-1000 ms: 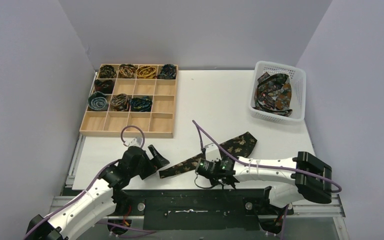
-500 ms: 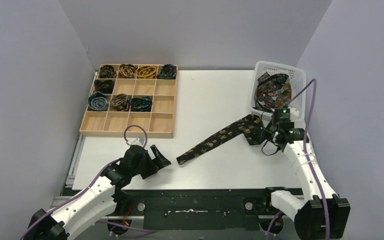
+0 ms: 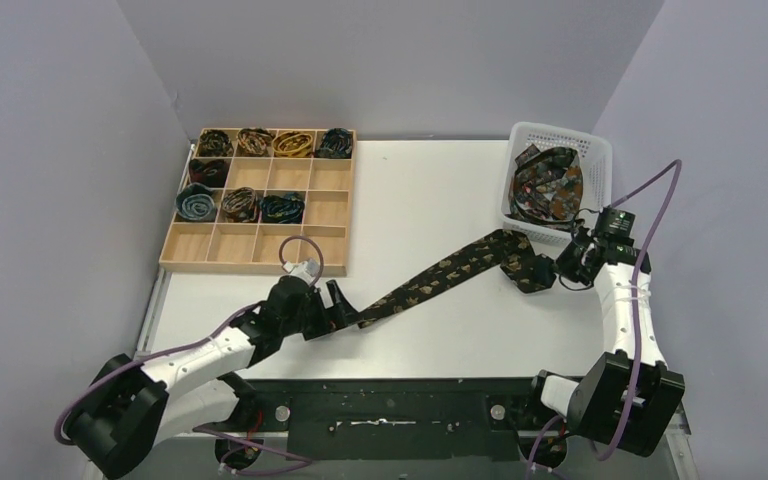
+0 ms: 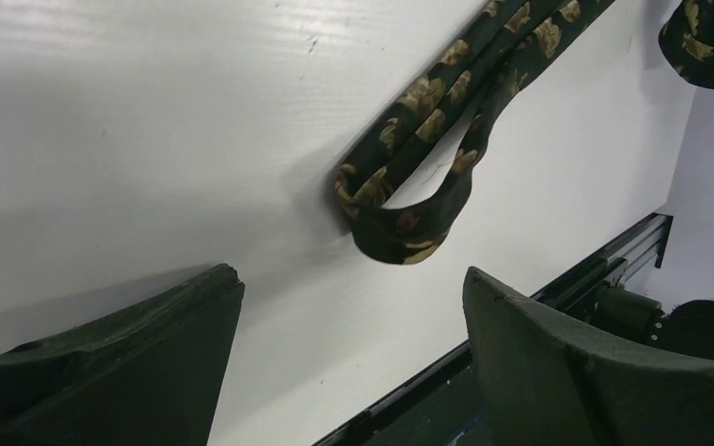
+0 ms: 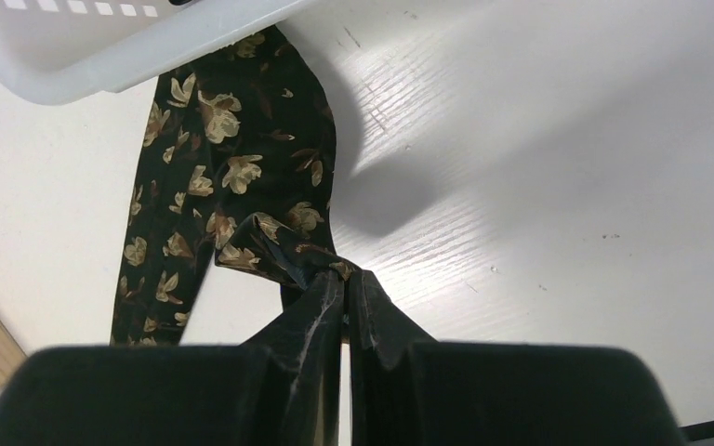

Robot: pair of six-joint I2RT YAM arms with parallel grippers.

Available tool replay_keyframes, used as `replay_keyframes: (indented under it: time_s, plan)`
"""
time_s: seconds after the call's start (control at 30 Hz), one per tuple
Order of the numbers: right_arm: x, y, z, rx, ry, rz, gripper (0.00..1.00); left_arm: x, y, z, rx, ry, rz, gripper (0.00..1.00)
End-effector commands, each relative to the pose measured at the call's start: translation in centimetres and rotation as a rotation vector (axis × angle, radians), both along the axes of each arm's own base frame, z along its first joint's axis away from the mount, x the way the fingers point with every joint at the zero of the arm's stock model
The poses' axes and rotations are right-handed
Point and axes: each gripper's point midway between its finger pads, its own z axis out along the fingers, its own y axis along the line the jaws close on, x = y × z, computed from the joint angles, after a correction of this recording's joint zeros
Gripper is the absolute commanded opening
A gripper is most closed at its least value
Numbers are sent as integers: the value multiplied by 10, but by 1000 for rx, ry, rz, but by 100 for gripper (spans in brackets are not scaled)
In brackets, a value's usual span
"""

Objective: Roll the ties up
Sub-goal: Flatten out the tie at the center of the board.

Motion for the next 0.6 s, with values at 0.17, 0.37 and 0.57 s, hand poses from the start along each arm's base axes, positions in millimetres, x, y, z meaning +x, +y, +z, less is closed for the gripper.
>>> replay_keyframes:
  time_s: [0.17, 0.37, 0.57]
  plan:
    - [18, -4, 22, -16, -78, 42, 0, 27, -48, 22, -72, -109, -70, 79]
    - [21, -5, 32, -28, -93, 50, 0, 23, -43, 14, -74, -92, -32, 46]
    - [19, -2, 62, -81, -122, 105, 0, 18, -27, 7, -47, -87, 15, 4]
